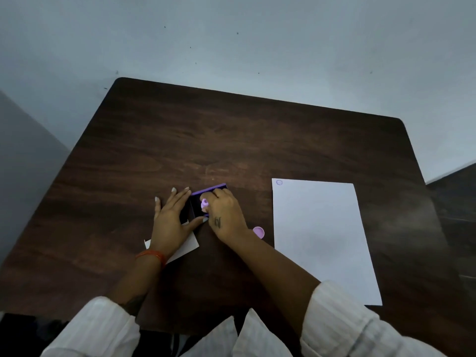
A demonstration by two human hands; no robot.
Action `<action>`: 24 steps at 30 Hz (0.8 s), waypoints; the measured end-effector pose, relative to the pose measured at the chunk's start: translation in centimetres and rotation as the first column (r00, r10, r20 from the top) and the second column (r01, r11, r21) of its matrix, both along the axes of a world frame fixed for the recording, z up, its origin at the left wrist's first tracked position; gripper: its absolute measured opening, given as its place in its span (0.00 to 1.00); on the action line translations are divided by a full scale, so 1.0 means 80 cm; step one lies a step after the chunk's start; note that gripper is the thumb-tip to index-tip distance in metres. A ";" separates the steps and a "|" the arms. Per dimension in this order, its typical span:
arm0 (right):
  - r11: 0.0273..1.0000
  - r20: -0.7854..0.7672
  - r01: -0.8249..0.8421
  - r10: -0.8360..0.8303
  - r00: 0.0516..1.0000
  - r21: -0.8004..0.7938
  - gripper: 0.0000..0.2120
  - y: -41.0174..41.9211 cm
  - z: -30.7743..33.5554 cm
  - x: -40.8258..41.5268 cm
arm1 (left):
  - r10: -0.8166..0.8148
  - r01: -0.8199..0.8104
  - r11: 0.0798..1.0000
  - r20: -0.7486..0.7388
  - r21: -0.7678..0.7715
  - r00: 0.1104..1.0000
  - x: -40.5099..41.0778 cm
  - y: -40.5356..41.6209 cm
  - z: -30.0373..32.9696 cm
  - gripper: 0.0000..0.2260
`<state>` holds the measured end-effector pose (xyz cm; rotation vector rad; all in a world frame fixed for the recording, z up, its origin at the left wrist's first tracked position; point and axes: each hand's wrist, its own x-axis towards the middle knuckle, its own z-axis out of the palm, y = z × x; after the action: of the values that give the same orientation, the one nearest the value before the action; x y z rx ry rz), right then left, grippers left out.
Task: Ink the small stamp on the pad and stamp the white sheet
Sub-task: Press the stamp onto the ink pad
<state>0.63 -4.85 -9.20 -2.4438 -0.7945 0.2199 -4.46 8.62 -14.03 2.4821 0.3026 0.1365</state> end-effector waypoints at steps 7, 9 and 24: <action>0.999 0.020 0.015 -0.015 1.000 0.037 0.10 -0.015 0.000 0.023 | -0.005 0.005 1.000 0.012 -0.002 1.000 0.001 -0.001 0.002 0.33; 0.999 0.065 -0.030 0.032 0.997 -0.025 0.17 -0.016 -0.006 0.018 | -0.005 0.005 1.000 0.016 -0.002 1.000 0.000 -0.001 0.001 0.33; 1.000 -0.108 0.019 -0.021 0.994 -0.023 0.03 -0.014 0.010 0.041 | 0.000 0.000 1.000 0.028 0.005 1.000 0.000 -0.002 0.001 0.33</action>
<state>3.89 -5.96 -8.43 -2.4360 -0.7235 0.3527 -4.47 8.48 -13.98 2.4829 0.2908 0.1727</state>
